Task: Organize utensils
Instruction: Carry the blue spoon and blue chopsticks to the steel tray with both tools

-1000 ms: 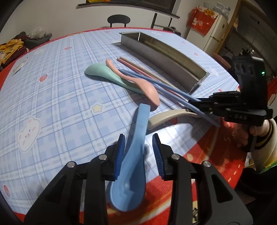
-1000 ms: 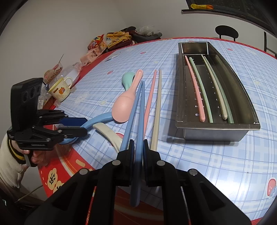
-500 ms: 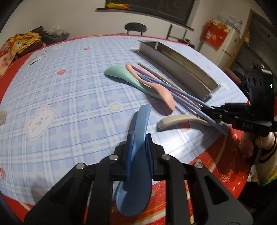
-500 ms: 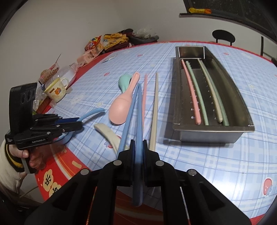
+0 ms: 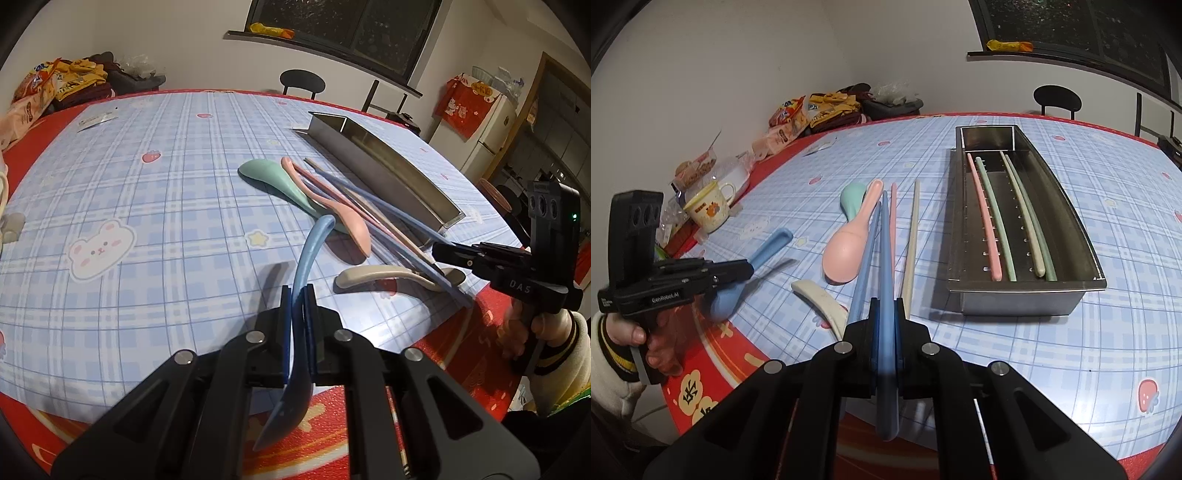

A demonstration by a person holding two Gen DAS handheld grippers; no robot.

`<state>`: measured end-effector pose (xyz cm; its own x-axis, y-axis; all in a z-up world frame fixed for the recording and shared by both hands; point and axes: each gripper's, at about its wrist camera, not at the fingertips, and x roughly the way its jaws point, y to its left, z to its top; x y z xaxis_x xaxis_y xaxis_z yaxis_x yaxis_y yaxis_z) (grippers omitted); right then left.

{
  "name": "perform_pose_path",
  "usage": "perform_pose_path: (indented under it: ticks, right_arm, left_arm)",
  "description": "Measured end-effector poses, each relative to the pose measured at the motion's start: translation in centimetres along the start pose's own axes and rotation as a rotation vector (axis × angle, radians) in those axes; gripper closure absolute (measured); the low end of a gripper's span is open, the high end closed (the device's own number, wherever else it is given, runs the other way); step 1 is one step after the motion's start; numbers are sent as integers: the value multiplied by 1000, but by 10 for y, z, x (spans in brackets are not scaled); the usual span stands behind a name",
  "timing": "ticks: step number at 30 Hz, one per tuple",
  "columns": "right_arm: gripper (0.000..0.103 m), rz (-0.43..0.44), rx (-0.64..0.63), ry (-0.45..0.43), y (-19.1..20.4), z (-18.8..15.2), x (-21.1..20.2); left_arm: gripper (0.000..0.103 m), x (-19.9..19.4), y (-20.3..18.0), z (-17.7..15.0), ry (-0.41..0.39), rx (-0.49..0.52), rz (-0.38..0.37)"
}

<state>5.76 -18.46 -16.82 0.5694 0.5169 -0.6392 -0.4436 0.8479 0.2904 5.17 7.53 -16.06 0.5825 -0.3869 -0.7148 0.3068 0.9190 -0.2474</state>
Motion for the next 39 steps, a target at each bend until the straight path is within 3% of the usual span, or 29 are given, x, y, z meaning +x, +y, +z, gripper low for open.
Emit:
perform_pose_path:
  ticks: [13, 21, 28, 33, 39]
  right_arm:
    - [95, 12, 16, -22, -3, 0, -5]
    - [95, 59, 109, -76, -23, 7, -18]
    - [95, -1, 131, -154, -52, 36, -35]
    - [95, -70, 178, -173, -84, 66, -20]
    - [95, -86, 174, -160, -93, 68, -2]
  left_arm:
    - [92, -13, 1, 10, -36, -32, -12]
    - [92, -15, -9, 33, -62, -59, -25]
    - [92, 7, -38, 72, -80, -111, -89]
    - [92, 38, -62, 116, -90, -177, -151]
    - [92, 80, -82, 164, -87, -256, -180]
